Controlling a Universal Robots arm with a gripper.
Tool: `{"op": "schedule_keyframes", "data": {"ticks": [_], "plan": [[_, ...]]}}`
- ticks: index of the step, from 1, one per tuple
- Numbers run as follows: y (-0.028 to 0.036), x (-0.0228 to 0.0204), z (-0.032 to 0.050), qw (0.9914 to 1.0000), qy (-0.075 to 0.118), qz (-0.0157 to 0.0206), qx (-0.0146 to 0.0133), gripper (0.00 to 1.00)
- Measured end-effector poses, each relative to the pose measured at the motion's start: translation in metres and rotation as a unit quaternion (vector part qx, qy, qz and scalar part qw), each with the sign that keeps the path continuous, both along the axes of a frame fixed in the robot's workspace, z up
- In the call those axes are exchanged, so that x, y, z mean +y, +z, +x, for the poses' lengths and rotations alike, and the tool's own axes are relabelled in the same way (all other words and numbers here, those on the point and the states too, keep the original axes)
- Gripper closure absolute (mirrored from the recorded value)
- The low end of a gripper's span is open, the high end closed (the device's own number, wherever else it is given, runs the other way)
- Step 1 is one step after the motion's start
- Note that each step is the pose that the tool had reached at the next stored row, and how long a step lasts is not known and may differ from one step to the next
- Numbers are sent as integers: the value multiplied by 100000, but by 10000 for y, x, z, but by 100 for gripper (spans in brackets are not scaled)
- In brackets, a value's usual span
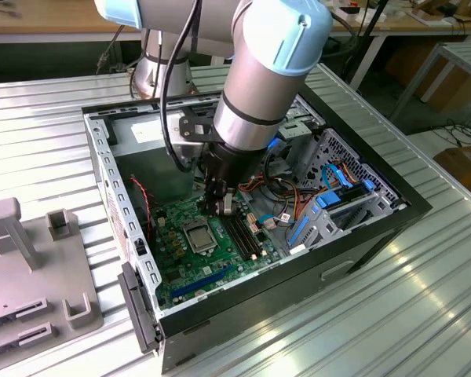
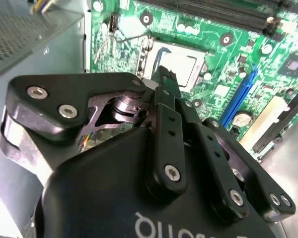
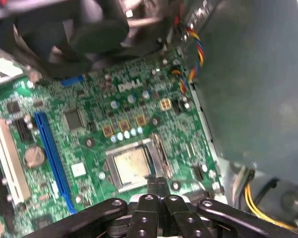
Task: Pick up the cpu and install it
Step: 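Close the cpu cover, then install the first cpu locking lever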
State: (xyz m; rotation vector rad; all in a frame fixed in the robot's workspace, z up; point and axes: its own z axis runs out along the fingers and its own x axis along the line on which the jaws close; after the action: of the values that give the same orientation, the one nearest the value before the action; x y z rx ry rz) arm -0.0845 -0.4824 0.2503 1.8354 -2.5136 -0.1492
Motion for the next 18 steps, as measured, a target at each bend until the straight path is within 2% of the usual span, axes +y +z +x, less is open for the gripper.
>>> {"op": "schedule_keyframes", "data": {"ticks": [3, 18], "plan": [[-4, -13, -34, 100000, 123, -5, -3, 89], [-4, -13, -37, 100000, 172, -20, 0, 89]]}}
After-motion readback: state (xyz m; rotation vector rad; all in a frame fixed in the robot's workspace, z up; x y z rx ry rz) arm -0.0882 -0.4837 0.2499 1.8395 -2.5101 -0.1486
